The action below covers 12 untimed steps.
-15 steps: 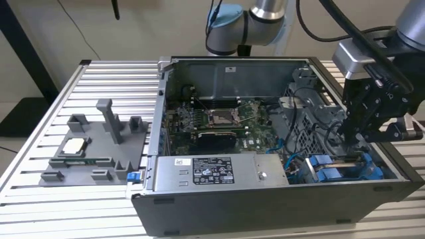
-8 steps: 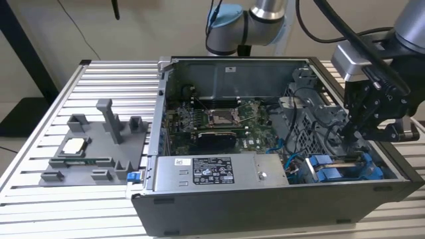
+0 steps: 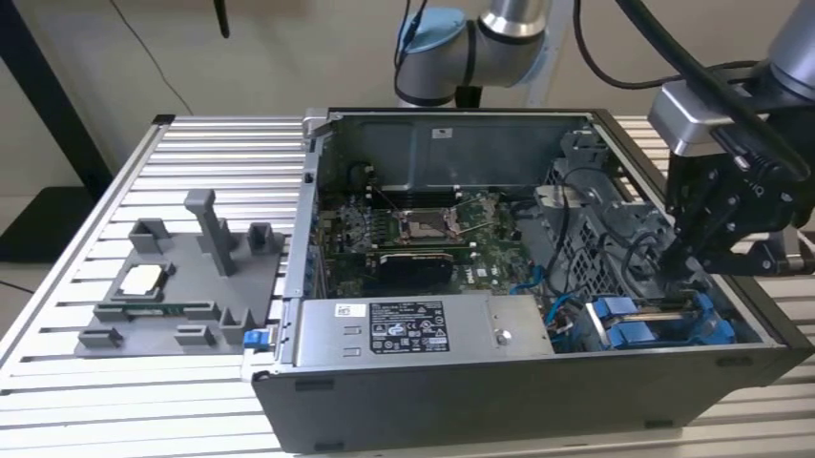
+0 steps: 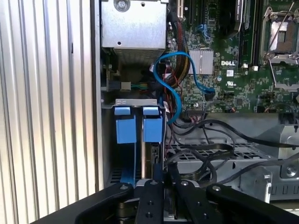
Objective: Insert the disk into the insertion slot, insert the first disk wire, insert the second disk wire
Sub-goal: 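Insert the second disk wire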
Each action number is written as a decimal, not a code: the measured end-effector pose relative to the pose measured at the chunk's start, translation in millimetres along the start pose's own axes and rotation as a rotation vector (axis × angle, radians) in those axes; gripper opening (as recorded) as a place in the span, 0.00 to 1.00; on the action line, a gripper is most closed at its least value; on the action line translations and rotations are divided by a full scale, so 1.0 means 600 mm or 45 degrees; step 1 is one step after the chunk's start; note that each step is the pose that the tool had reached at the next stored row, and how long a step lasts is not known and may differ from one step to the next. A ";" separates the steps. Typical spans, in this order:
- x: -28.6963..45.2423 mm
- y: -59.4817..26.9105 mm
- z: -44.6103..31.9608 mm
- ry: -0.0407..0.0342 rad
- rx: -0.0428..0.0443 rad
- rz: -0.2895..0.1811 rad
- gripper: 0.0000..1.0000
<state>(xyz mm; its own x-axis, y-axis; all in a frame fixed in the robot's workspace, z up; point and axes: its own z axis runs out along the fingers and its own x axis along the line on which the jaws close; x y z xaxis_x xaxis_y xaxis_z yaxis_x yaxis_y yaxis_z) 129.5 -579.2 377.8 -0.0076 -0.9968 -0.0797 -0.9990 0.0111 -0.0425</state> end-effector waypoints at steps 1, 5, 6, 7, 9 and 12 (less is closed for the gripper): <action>0.000 -0.002 0.000 0.0103 -0.012 0.001 0.16; -0.001 -0.005 0.001 0.0294 -0.083 0.005 0.16; -0.002 -0.007 0.002 0.0297 -0.095 0.006 0.16; -0.002 -0.008 0.003 0.0298 -0.106 0.007 0.16; -0.003 -0.012 0.005 0.0304 -0.125 0.008 0.16; -0.003 -0.019 0.008 0.0299 -0.152 0.010 0.16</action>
<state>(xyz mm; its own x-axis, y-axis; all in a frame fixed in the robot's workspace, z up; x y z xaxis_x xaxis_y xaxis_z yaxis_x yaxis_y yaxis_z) 141.0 -577.4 373.7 -0.0150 -0.9983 -0.0562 -0.9970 0.0106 0.0773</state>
